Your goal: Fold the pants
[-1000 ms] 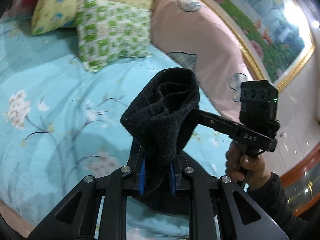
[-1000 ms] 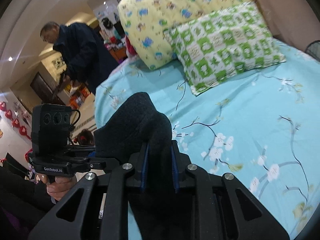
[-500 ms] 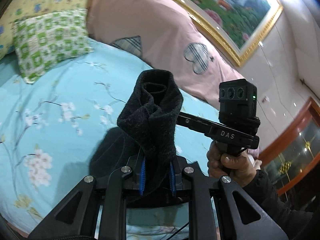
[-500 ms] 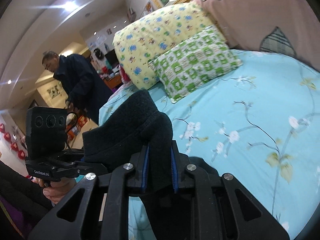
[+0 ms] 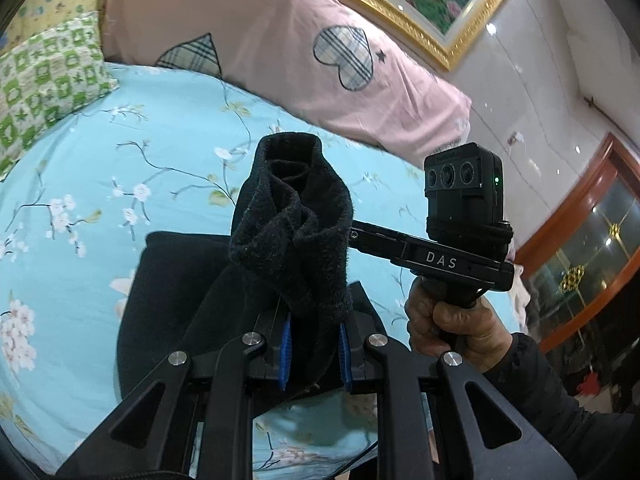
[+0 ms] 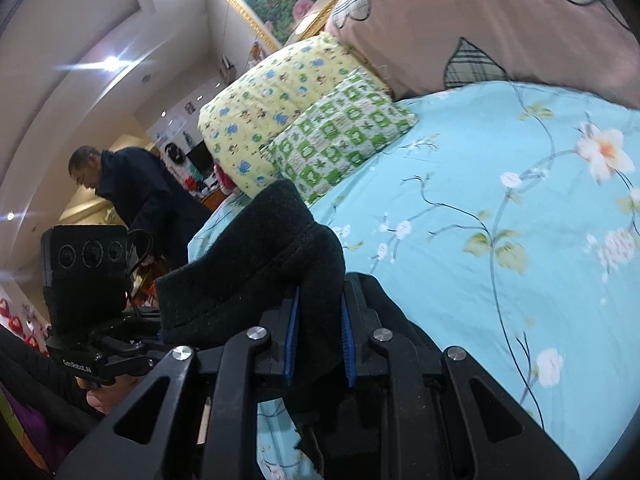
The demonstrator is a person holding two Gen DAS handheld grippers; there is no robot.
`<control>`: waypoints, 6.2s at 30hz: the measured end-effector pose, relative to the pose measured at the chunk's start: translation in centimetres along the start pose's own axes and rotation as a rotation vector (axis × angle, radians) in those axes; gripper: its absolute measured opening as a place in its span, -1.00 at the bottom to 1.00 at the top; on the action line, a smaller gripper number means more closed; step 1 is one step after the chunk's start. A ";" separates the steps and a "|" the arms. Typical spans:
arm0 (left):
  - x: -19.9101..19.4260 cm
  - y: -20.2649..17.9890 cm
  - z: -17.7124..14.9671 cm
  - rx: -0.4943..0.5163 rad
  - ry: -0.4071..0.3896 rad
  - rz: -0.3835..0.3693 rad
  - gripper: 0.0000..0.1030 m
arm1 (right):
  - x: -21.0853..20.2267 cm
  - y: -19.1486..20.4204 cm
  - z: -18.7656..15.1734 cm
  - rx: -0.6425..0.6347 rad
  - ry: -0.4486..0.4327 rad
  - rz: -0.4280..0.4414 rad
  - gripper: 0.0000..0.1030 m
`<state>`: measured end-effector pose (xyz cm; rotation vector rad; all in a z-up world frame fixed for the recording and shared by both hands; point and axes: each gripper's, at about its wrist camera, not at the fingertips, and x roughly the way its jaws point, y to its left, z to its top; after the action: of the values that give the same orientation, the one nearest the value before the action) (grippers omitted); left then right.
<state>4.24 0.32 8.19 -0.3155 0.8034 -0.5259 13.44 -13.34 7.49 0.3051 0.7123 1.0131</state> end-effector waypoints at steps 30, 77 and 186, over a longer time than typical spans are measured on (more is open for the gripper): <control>8.7 -3.2 -3.4 0.133 0.151 -0.051 -0.39 | -5.5 -5.6 -7.1 0.185 -0.043 -0.201 -0.54; -0.3 7.6 -3.2 -0.080 -0.018 0.116 0.48 | -7.1 4.2 -11.4 0.283 -0.174 -0.640 0.92; 6.6 18.0 6.3 -0.173 -0.040 0.317 -0.15 | 3.9 -7.5 0.8 0.157 -0.016 -0.400 0.14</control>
<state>18.58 11.94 0.13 -0.3492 0.8433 -0.1528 20.19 -13.81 2.44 0.2918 0.8018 0.5766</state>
